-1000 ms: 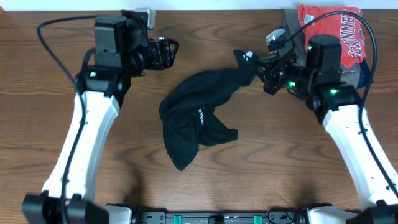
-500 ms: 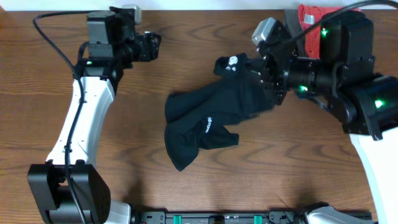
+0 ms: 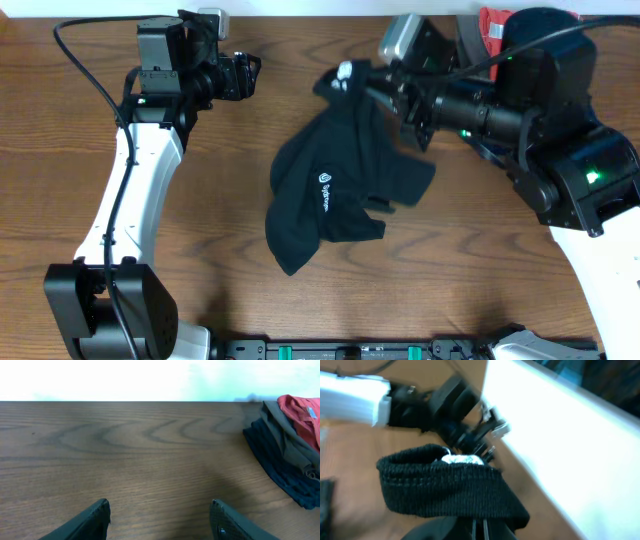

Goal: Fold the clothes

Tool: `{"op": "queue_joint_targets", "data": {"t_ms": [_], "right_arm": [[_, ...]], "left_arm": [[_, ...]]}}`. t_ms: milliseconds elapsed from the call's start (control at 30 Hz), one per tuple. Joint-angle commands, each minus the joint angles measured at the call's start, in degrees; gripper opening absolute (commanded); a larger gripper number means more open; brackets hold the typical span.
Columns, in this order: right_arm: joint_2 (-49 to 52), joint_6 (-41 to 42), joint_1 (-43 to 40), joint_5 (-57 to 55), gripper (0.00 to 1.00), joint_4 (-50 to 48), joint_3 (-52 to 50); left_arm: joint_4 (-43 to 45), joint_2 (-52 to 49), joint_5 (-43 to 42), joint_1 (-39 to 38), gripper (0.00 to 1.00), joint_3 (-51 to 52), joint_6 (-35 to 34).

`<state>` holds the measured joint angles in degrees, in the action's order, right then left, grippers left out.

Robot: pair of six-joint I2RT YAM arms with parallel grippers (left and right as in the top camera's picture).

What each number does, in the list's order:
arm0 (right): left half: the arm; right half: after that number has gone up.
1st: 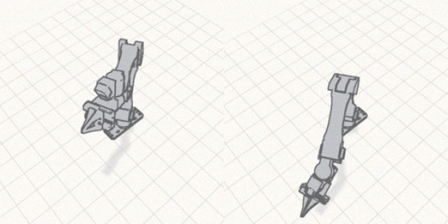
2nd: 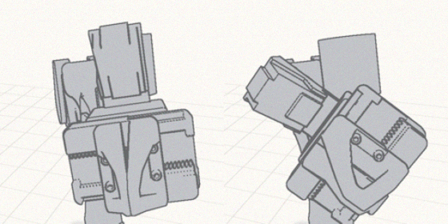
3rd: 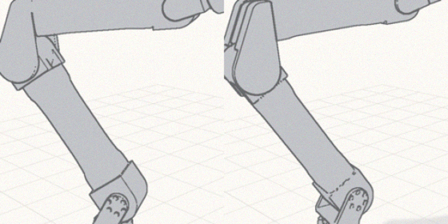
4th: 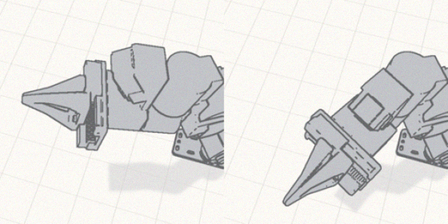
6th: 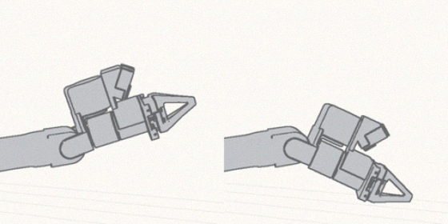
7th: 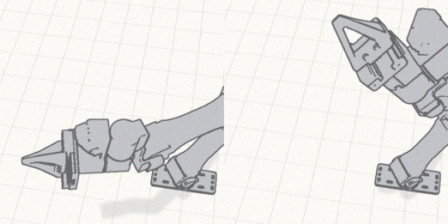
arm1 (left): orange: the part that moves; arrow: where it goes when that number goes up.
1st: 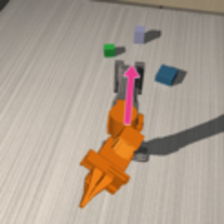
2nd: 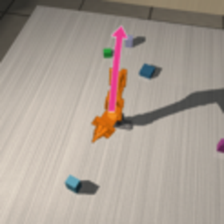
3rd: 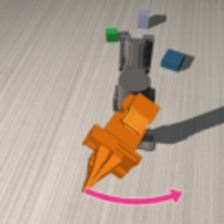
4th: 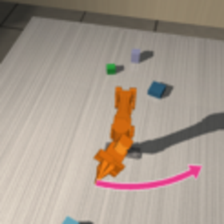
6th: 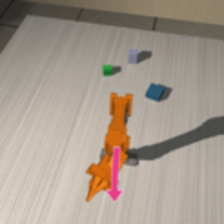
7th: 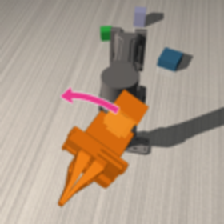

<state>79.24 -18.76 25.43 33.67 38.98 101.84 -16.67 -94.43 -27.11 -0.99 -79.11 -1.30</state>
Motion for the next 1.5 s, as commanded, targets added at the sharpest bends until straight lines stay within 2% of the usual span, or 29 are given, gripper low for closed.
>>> {"op": "queue_joint_targets", "data": {"t_ms": [0,233,367,567,800,1033,1267,1467], "right_arm": [[-0.48,4.28,0.46,-5.86,0.01,-5.27,2.49],[1.07,10.58,0.42,-14.4,0.01,-20.09,2.49],[3.23,13.68,0.42,-16.26,0.01,-27.08,2.49],[3.67,14.71,0.39,-12.59,0.01,-28.06,2.67],[0.68,14.93,-3.56,-10.95,0.01,-12.83,4.61],[0.15,17.92,-15.61,-11.34,0.01,3.28,4.52],[2.58,18.53,-27.47,-10.86,0.01,14.4,4.48],[6.56,15.82,-29.94,-7.3,0.01,22.14,4.44]], "left_arm": [[-0.31,-0.28,-0.96,1.62,0.65,-1.29,-1.27],[-6.14,4.24,-0.92,6.54,0.65,-1.29,-2.99],[-10.84,7.96,-0.9,7.34,0.65,-1.29,-0.5],[-13.42,8.94,-0.9,6.69,0.65,-1.27,0.94],[-14.4,6.25,-0.92,5.99,0.65,-1.25,1.33],[-13.9,-0.74,-0.9,2.19,0.65,-1.25,4.52],[-11.87,-6.86,-0.94,0.0,0.65,-1.25,4.52],[-11.04,-8.76,-0.96,-3.04,0.66,-1.25,5.97]]}}
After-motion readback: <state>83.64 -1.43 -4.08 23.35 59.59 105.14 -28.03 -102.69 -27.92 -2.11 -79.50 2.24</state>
